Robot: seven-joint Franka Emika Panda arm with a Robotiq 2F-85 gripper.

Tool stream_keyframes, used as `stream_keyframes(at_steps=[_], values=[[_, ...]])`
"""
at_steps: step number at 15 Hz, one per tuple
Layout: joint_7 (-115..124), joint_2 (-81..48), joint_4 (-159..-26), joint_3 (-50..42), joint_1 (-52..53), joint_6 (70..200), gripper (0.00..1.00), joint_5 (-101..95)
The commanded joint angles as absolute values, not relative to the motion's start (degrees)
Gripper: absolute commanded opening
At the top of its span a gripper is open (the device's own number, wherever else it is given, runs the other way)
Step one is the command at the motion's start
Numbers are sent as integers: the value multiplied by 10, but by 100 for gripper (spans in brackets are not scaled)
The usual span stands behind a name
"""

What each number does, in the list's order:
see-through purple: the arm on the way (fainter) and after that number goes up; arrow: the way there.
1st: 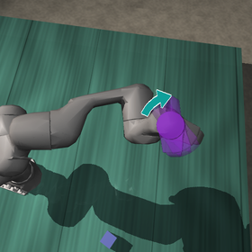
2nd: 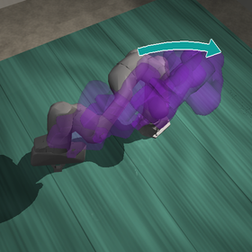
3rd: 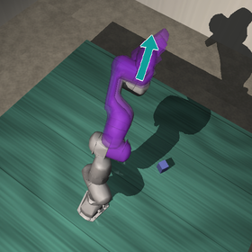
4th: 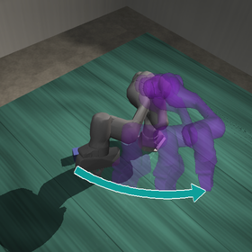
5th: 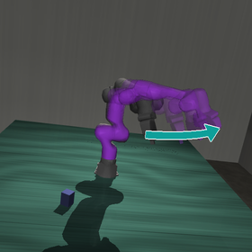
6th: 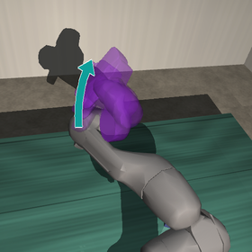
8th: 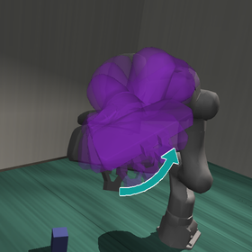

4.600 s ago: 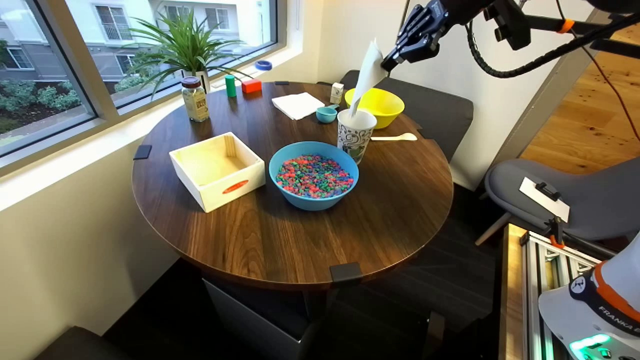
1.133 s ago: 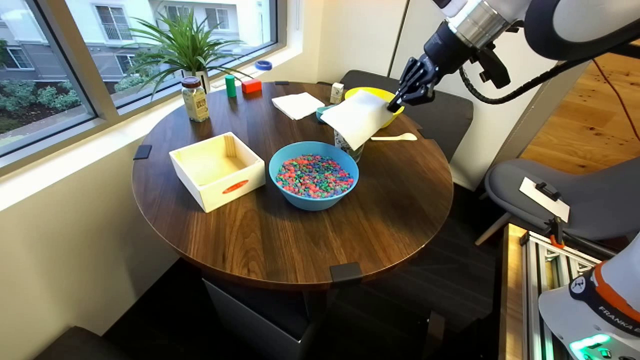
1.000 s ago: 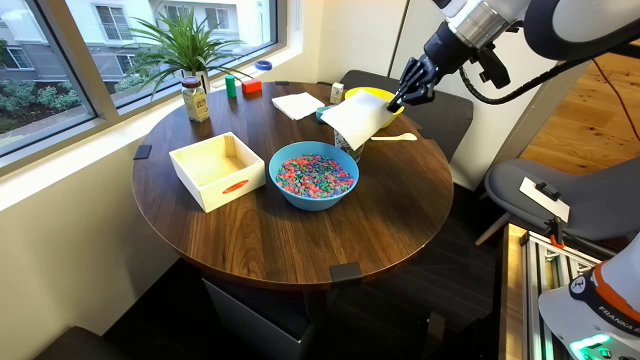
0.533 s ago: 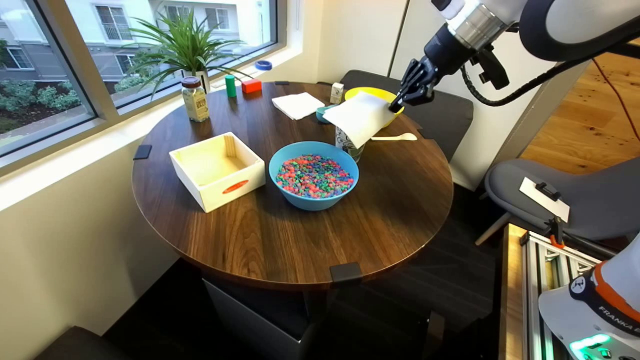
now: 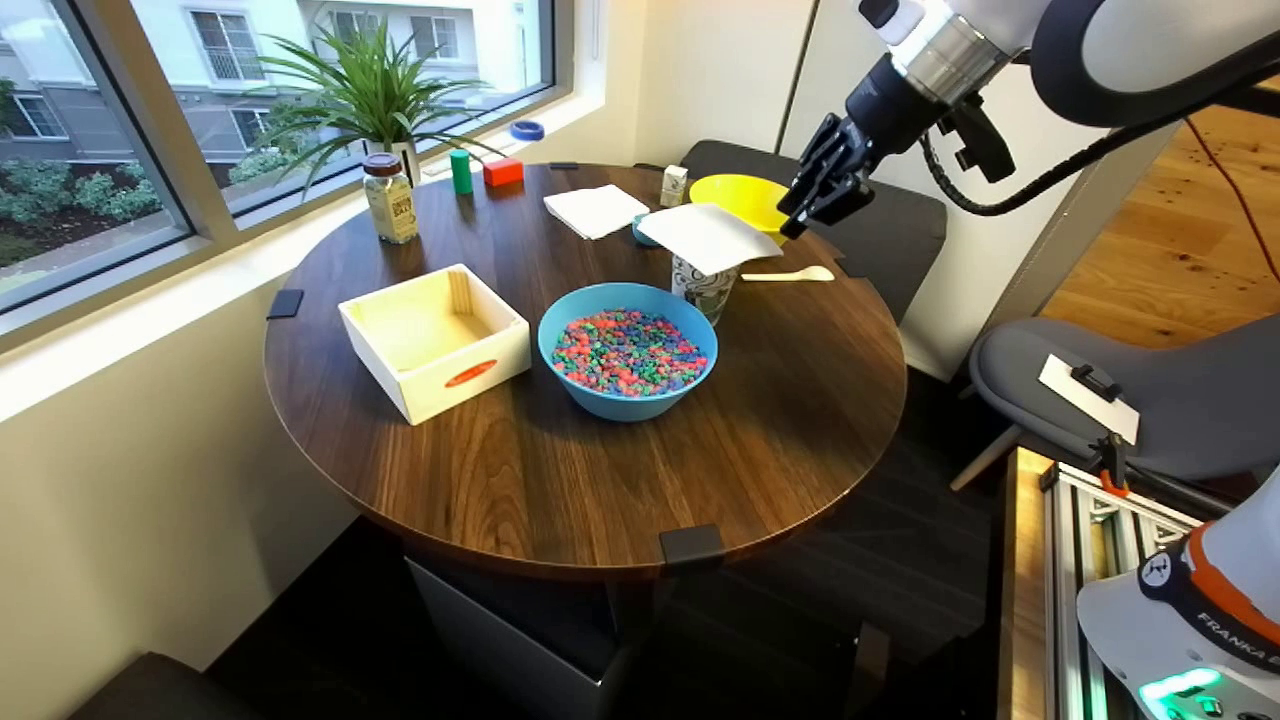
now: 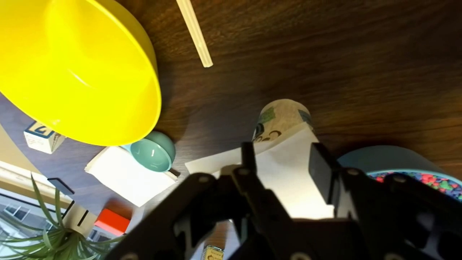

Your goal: Put the piece of tissue on the paper cup

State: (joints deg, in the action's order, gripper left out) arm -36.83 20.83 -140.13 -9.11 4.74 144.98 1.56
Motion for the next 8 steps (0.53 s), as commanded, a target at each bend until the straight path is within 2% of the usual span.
stream_keyframes(at_steps=[1,4,8], values=[[-360,208,-1402,-88,45,1447,77,16],[-349,217,-1403,-84,43,1442,99,15],[-252,265,-1410,-63,34,1423,100,16]])
